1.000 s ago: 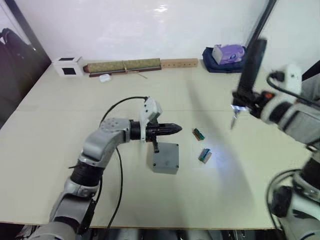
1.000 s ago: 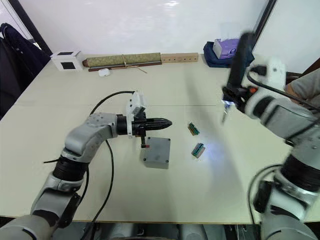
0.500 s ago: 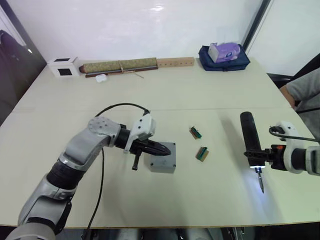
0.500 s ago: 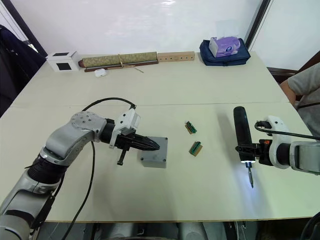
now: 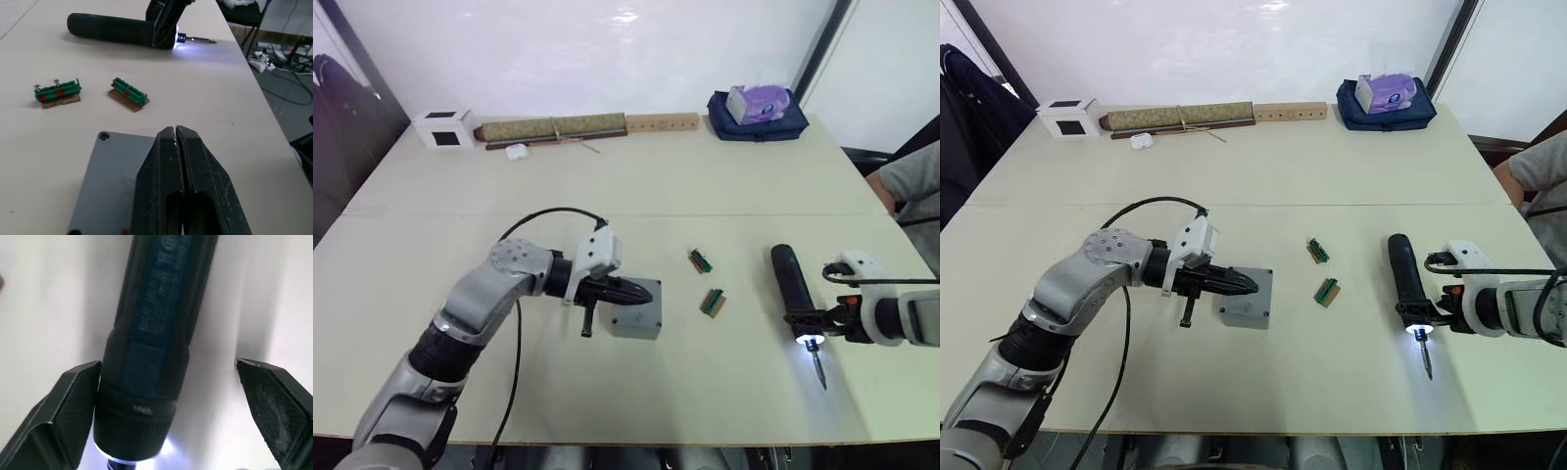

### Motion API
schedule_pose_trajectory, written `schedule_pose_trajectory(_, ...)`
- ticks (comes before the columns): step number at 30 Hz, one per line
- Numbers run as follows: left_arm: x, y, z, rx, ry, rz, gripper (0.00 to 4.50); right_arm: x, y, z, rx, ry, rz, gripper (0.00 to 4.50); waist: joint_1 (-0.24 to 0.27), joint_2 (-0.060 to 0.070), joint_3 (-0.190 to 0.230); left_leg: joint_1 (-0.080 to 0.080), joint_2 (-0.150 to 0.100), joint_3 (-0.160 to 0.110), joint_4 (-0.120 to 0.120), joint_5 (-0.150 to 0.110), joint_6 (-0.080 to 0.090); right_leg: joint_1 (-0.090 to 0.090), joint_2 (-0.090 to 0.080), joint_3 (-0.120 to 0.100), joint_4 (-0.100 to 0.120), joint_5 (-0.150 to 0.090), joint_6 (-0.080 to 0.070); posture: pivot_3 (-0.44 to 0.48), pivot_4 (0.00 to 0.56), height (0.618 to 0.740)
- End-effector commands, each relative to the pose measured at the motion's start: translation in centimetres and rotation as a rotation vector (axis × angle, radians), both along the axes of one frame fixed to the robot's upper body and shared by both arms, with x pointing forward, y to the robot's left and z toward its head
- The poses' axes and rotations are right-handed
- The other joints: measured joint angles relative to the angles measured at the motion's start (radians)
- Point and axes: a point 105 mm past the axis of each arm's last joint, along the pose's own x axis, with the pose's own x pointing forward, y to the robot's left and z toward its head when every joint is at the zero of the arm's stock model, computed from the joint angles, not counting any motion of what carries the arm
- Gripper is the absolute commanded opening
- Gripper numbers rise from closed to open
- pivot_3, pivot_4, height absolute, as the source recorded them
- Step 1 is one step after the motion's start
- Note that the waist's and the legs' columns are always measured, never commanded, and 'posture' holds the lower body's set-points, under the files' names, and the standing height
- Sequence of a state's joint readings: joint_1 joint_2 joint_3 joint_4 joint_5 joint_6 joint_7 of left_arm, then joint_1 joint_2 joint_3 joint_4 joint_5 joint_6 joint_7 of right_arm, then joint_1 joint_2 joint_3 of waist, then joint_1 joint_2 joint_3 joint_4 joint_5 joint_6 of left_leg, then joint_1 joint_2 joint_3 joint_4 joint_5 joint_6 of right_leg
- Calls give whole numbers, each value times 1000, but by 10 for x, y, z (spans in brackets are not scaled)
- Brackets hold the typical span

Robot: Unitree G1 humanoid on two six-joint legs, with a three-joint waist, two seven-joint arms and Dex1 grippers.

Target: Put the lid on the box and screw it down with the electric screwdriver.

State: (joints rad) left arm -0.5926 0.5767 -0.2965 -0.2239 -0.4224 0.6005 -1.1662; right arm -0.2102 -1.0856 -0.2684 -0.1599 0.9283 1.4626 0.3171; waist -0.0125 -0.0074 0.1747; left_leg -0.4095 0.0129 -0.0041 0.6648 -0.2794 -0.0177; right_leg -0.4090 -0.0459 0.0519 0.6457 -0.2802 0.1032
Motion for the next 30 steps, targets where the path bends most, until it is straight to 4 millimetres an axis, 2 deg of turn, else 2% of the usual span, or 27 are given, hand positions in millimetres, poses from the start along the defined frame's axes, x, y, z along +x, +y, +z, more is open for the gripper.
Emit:
schedule_pose_trajectory(1,7,3,10,-24,-50,14,0,4,4,8,-10,-42,14,4448,0,0,0,0,0,0,0,0,0,0,0,0,0,0,0,0,150,740)
schedule_pose_trajectory(6,12,5,12,-40,-39,22,0,8,13,27,-30,-125,73,4448,-2,0,0,0,0,0,0,0,0,-1,0,0,1,0,0,0,150,740)
schedule_pose_trajectory(11,30,18,14,-64,-24,136,0,43,27,102,-260,-497,214,4448,-5,3,2,0,0,1,1,0,0,-1,0,1,2,0,0,0,150,740)
schedule_pose_trajectory(13,33,23,15,-67,-10,170,0,53,51,118,-223,-654,284,4448,-6,2,2,0,1,1,0,0,0,-2,1,0,2,0,0,0,150,740)
schedule_pose_trajectory(15,39,29,14,-55,-18,209,0,54,68,111,-227,-677,352,4448,-5,0,1,0,2,-1,0,0,0,-2,2,0,1,0,0,0,150,740)
schedule_pose_trajectory(17,44,37,10,-25,-24,250,0,46,100,97,-147,-688,470,4448,-2,0,1,0,2,-1,-1,0,0,-2,2,-1,2,0,0,0,150,740)
schedule_pose_trajectory(20,41,45,5,9,-9,256,0,27,136,81,-6,-684,617,4448,2,0,1,-1,1,-1,-1,0,0,-2,0,-1,2,0,0,0,150,740)
schedule_pose_trajectory(22,37,52,-2,57,2,253,0,10,153,61,37,-617,708,4448,1,0,1,-1,1,-1,0,0,0,-2,-2,-1,2,0,0,0,150,740)
schedule_pose_trajectory(25,31,60,-14,125,10,244,0,-10,169,41,98,-534,795,4448,0,0,1,-1,1,-1,1,0,0,0,-2,-1,2,0,0,0,150,740)
schedule_pose_trajectory(30,25,63,-22,158,30,223,0,-26,179,29,142,-471,864,4448,1,0,1,0,1,-2,1,0,0,0,-2,-1,3,0,0,0,150,740)
